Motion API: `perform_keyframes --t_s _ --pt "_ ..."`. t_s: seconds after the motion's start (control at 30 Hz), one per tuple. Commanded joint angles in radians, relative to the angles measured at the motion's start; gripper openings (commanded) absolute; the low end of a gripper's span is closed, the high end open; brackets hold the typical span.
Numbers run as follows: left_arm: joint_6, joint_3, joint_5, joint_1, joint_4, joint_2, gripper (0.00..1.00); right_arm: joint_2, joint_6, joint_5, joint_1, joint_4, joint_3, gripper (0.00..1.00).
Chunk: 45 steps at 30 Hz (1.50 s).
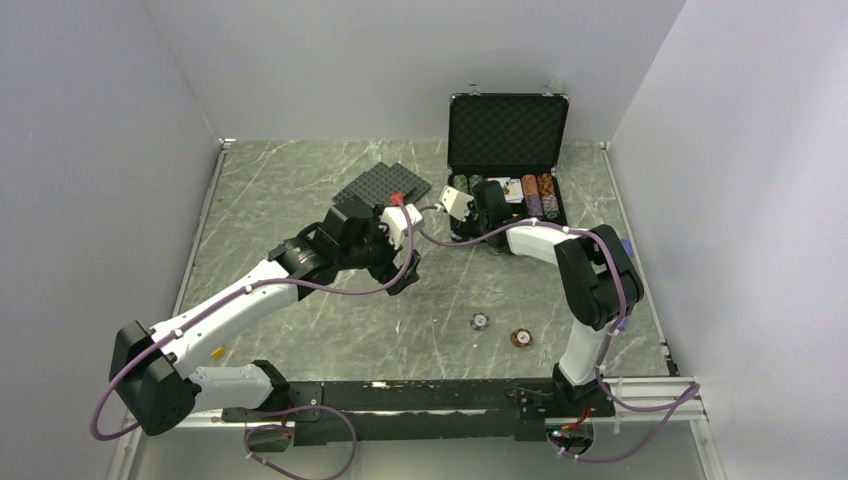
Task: Pack up texas hold em set
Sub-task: Place the poker chip in the chip case.
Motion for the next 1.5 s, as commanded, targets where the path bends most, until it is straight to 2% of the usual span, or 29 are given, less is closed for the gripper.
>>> perform_keyframes --t_s 0.0,0.3,0.87,1.03,1.13,1.27,1.37,1.47 --pt "-0.014 0.012 0.022 0.003 0.030 -0.001 0.99 -0.012 -0.005 0.037 -0.008 0.127 0.010 0.42" --pt "-0.014 0.012 0.015 0.005 0.032 -0.002 0.99 -0.047 0.053 0.008 -0.008 0.200 -0.023 0.44" --pt "-0.005 0.009 0.015 0.006 0.033 -0.001 1.00 -0.272 0.222 -0.031 -0.008 0.102 -0.160 0.50" --pt "0.009 -0.011 -0.018 0.004 0.055 -0.031 0.99 -0.432 0.343 -0.035 -0.013 0.178 -0.250 0.53" --pt "0.000 -0.036 -0.069 0.003 0.086 -0.048 0.99 -0.560 0.453 -0.005 -0.017 0.186 -0.290 0.61" --pt "-0.068 -0.009 -0.162 -0.030 0.077 0.005 0.99 -0.721 0.643 0.023 -0.031 0.081 -0.276 0.74" --pt "-0.140 0.049 -0.231 -0.103 0.042 0.087 0.99 -0.786 0.750 0.005 -0.037 -0.018 -0.245 0.75" --pt "-0.187 0.082 -0.326 -0.213 0.081 0.179 0.99 -0.812 0.884 -0.053 -0.041 -0.107 -0.206 0.75"
